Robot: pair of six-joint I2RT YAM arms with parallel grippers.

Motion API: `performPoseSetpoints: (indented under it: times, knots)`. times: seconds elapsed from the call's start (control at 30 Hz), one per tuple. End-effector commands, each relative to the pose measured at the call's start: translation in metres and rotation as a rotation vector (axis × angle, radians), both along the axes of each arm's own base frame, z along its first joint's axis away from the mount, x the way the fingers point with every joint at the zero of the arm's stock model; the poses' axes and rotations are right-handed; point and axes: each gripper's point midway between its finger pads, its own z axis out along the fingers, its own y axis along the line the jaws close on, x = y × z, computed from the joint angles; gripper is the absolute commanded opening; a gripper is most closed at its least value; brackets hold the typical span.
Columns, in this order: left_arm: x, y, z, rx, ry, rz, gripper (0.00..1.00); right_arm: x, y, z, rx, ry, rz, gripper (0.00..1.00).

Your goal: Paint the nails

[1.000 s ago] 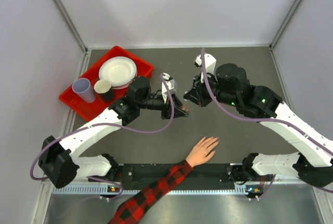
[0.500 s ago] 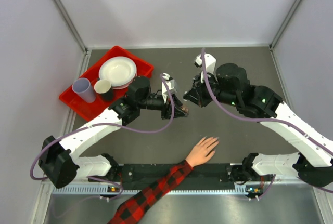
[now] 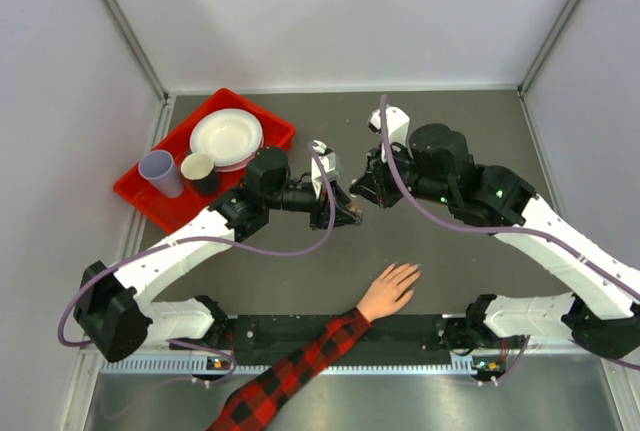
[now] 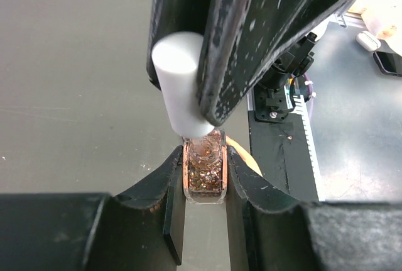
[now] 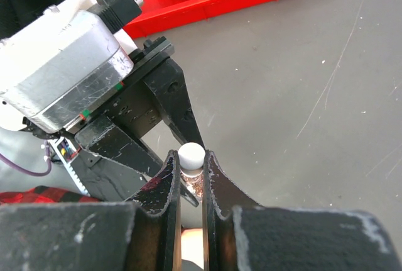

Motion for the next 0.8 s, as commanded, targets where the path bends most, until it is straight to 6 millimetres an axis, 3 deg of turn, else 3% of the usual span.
performPoseSetpoints:
  times: [0.0, 0.53, 0.77]
  knots:
    - [0.001, -0.002, 0.029, -0.060, -0.083, -0.009, 0.00, 0.000, 0.007, 0.008, 0.032, -0.024, 0.009, 0.00]
    - [0.004, -0.002, 0.029, -0.058, -0.083, 0.004, 0.00, -0.016, 0.004, -0.018, -0.023, 0.016, 0.094, 0.00]
    - [0.002, -0.003, 0.029, -0.057, -0.080, -0.005, 0.00, -0.024, 0.008, -0.030, -0.095, -0.023, 0.225, 0.00]
